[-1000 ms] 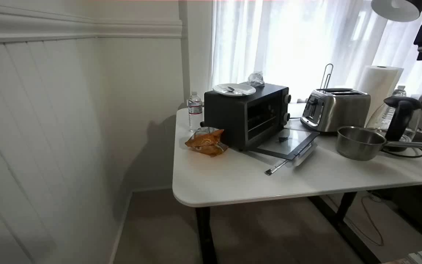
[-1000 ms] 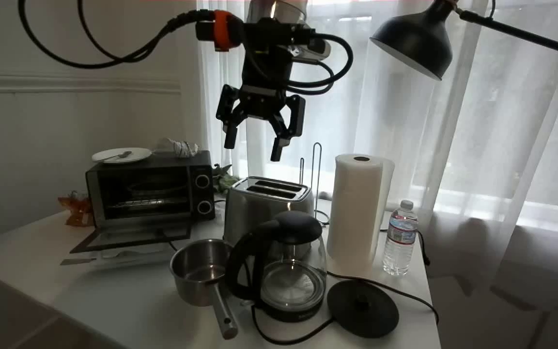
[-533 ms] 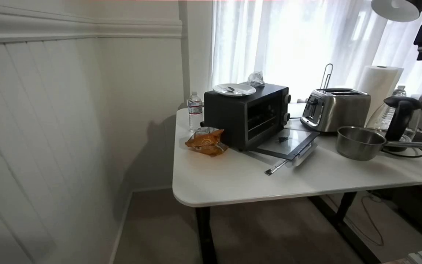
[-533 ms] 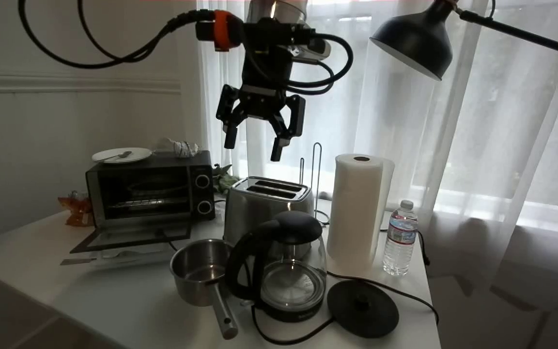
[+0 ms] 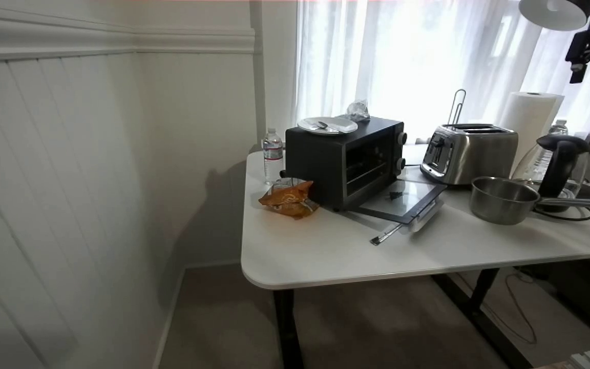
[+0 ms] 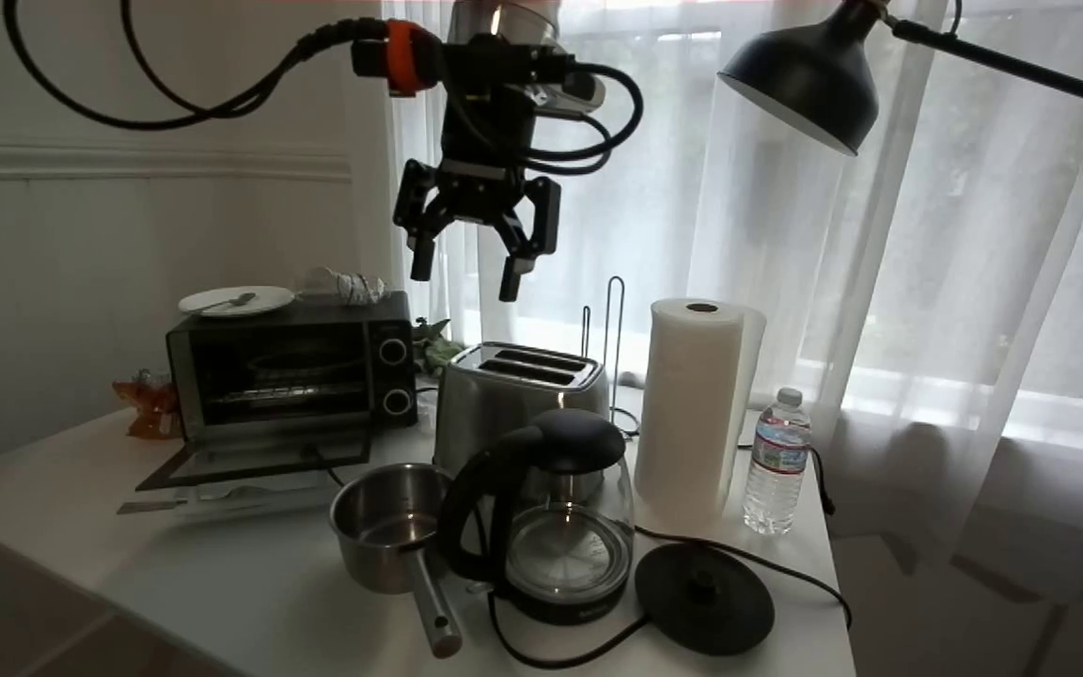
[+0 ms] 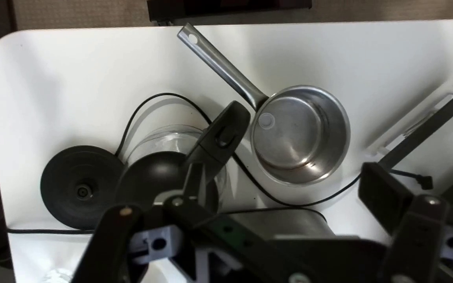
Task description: Turn the top right knob on the oven to the right twice
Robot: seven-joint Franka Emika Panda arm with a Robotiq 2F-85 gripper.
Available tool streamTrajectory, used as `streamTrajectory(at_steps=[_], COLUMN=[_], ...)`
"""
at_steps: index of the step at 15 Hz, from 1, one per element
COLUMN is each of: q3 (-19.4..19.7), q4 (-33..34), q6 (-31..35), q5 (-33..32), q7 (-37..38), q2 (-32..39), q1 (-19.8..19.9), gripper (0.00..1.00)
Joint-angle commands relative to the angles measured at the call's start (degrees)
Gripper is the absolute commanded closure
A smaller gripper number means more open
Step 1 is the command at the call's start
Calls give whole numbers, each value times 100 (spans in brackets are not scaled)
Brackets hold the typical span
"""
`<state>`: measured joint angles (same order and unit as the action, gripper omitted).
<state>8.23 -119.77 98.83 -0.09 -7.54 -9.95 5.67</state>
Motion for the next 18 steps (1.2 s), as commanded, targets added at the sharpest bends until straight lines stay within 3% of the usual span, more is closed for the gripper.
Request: streamTrajectory(at_steps=[1,9,18], q3=[-382,-1178,-1732], q4=[-187,-466,-212], q6=[47,596,2194], q5=[-106,-199,-199], q7=[365,886,1002], q2=[-274,-336,350], q1=[-217,-798,-1288], gripper=[0,0,0])
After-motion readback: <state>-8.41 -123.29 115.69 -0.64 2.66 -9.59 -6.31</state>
